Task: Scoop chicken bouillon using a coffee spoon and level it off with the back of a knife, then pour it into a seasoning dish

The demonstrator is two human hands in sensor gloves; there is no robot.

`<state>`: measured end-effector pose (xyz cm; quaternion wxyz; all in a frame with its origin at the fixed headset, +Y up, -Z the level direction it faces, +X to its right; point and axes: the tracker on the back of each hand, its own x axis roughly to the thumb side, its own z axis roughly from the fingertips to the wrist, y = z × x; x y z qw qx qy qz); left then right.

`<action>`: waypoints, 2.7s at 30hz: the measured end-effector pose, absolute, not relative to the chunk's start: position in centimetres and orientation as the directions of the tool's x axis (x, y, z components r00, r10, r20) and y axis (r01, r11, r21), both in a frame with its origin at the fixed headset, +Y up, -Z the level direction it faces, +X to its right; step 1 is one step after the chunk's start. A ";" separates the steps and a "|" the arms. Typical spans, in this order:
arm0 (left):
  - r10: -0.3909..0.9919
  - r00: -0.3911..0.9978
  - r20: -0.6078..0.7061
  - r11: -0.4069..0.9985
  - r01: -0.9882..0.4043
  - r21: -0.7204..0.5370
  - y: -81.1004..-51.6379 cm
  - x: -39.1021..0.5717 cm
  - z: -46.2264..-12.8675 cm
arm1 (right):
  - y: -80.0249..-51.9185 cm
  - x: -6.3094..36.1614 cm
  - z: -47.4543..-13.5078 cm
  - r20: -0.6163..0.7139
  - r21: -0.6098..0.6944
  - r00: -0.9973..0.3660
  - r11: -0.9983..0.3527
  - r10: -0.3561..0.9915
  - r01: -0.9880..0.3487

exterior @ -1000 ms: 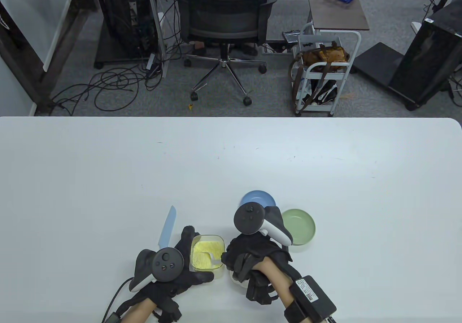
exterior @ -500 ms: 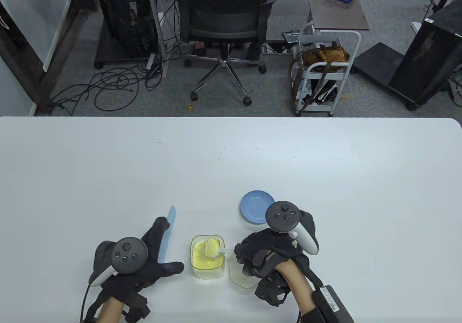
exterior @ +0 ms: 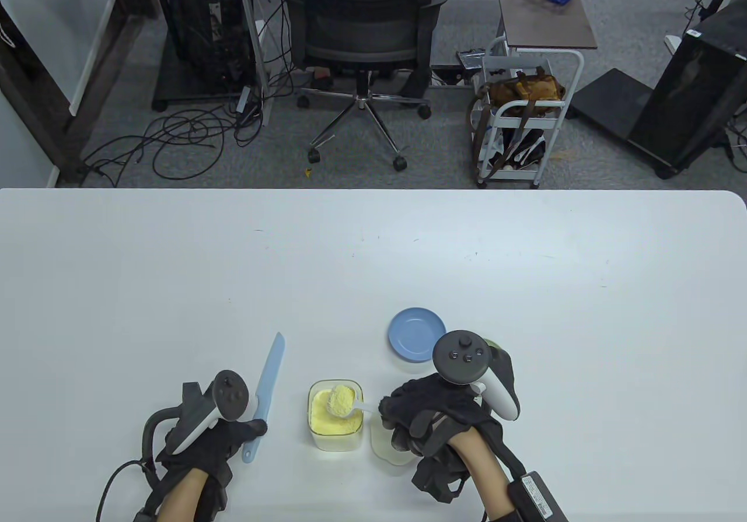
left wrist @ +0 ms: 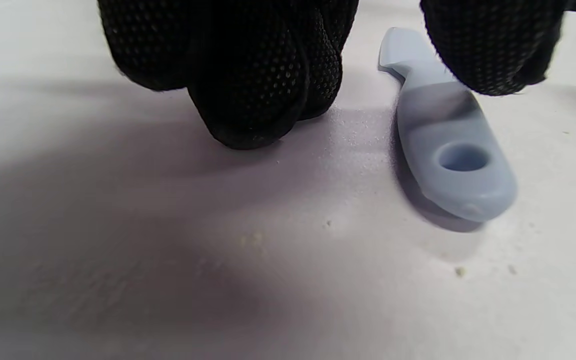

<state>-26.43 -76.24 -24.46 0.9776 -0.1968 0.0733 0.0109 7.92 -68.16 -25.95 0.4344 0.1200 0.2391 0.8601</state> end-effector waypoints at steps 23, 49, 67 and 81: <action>0.384 0.917 -0.105 0.811 -0.389 -0.438 -75.5 -25.7 -24.4 | -68.2 7.6 -25.9 -0.020 0.495 -0.608 -0.521 0.794 -0.696; 0.673 0.727 0.135 0.636 -0.476 -0.608 -72.5 -22.4 -22.1 | -68.2 7.4 -24.9 -0.016 0.496 -0.600 -0.514 0.800 -0.700; 0.442 0.862 -0.248 0.765 -0.507 -0.397 -76.7 -28.4 -25.1 | -69.1 8.4 -24.9 -0.027 0.486 -0.568 -0.485 0.823 -0.727; 0.237 0.938 -0.253 0.845 -0.328 -0.423 -78.1 -28.1 -25.4 | -68.8 9.8 -24.7 -0.027 0.460 -0.509 -0.441 0.860 -0.771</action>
